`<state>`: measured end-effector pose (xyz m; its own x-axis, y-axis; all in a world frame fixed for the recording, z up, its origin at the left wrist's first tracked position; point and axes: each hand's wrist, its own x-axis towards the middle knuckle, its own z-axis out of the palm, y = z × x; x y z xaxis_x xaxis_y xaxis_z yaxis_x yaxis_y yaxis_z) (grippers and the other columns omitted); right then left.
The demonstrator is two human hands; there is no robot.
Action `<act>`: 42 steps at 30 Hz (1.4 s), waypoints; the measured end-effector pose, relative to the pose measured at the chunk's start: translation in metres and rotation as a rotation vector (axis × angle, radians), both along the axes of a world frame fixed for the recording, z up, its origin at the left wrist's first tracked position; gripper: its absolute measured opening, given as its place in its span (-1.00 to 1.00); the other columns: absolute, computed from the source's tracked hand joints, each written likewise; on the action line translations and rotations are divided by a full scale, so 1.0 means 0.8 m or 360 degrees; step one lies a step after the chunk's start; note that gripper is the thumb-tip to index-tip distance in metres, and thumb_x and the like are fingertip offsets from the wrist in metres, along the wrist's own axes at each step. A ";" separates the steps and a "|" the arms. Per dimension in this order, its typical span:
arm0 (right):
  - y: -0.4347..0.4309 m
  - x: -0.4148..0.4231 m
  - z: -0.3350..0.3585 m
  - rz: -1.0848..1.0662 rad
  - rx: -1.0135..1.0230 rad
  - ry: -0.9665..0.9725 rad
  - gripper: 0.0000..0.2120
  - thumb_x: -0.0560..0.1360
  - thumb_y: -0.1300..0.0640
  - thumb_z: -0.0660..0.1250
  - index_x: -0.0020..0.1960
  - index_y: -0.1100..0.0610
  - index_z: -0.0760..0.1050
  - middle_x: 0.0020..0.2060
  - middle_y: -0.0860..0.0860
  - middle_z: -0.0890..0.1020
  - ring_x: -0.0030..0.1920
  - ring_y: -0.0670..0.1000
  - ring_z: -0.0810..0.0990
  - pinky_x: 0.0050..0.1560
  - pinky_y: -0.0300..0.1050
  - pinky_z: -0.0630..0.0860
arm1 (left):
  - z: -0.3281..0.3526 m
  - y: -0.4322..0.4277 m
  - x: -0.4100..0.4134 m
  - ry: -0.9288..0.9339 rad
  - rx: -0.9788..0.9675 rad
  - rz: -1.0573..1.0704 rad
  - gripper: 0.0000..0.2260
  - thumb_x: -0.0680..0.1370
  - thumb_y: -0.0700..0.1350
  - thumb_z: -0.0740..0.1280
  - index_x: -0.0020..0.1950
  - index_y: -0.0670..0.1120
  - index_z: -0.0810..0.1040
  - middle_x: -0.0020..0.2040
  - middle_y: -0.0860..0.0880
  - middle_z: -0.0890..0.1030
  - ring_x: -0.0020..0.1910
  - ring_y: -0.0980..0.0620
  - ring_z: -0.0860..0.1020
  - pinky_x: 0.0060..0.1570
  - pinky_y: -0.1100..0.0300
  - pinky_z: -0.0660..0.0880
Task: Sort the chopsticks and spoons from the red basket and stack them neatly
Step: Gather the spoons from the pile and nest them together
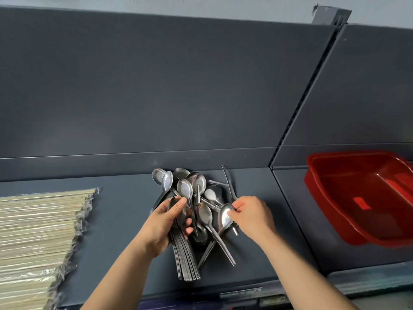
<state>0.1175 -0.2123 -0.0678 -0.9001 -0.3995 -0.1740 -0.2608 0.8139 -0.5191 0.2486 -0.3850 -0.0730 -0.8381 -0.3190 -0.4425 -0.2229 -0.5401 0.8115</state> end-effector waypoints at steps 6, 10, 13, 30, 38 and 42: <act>0.010 -0.012 0.003 -0.0054 -0.0148 0.0086 -0.79 0.44 0.08 0.31 -0.27 0.21 0.49 -0.46 0.10 0.46 -0.42 0.06 0.29 -0.39 -0.12 0.27 | -0.001 0.005 0.001 0.0033 0.0177 0.0147 -0.77 0.43 -0.13 0.41 0.00 -0.20 0.46 -0.26 -0.17 0.51 -0.31 -0.14 0.55 -0.40 0.10 0.52; 0.014 -0.013 0.008 0.0013 -0.0370 0.0079 -0.80 0.53 0.09 0.28 -0.17 0.13 0.61 -0.35 0.00 0.61 -0.29 0.05 0.56 -0.32 -0.20 0.41 | 0.001 0.006 0.004 -0.0002 0.0158 0.0111 -0.68 0.41 -0.13 0.43 0.10 -0.20 0.48 -0.22 -0.18 0.55 -0.25 -0.17 0.57 -0.38 0.08 0.53; 0.008 -0.015 0.021 0.0095 -0.0503 0.0034 -0.84 0.56 0.16 0.27 -0.13 0.09 0.61 -0.41 -0.14 0.56 -0.41 -0.17 0.48 -0.37 -0.41 0.34 | 0.004 0.009 0.002 0.0003 0.0136 0.0062 -0.67 0.45 -0.16 0.41 0.16 -0.21 0.48 -0.25 -0.15 0.58 -0.23 -0.18 0.58 -0.37 0.07 0.55; -0.040 0.024 0.008 0.0230 -0.0915 -0.0879 -0.84 0.57 0.23 0.29 0.10 0.16 0.59 -0.24 0.11 0.64 -0.37 -0.06 0.60 -0.24 -0.17 0.61 | 0.014 0.006 0.008 0.0057 0.0211 -0.0091 -0.66 0.47 -0.36 0.34 0.24 -0.27 0.45 -0.14 -0.30 0.57 -0.31 -0.20 0.59 -0.35 0.06 0.55; -0.036 0.025 -0.013 0.0274 0.0171 0.0118 -0.84 0.42 0.03 0.34 -0.13 0.13 0.53 -0.20 0.01 0.63 -0.13 0.13 0.56 -0.24 -0.11 0.42 | 0.005 -0.025 0.024 -0.0015 0.0231 0.0182 -0.70 0.51 -0.48 0.12 0.07 -0.17 0.46 -0.04 -0.32 0.62 -0.25 -0.25 0.65 -0.46 0.15 0.56; -0.040 0.020 -0.021 0.0344 0.0109 0.0133 -0.81 0.44 0.09 0.32 0.03 0.10 0.52 -0.01 0.03 0.48 -0.03 0.14 0.57 -0.07 -0.10 0.46 | 0.005 -0.029 0.023 -0.0008 0.0299 0.0213 -0.66 0.48 -0.50 0.08 0.08 -0.17 0.46 0.01 -0.34 0.62 -0.21 -0.26 0.64 -0.41 0.13 0.60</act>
<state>0.1337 -0.2445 -0.0842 -0.8074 -0.5742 -0.1357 -0.4726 0.7672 -0.4337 0.2671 -0.4078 -0.0689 -0.7916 -0.3386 -0.5086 -0.1428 -0.7068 0.6928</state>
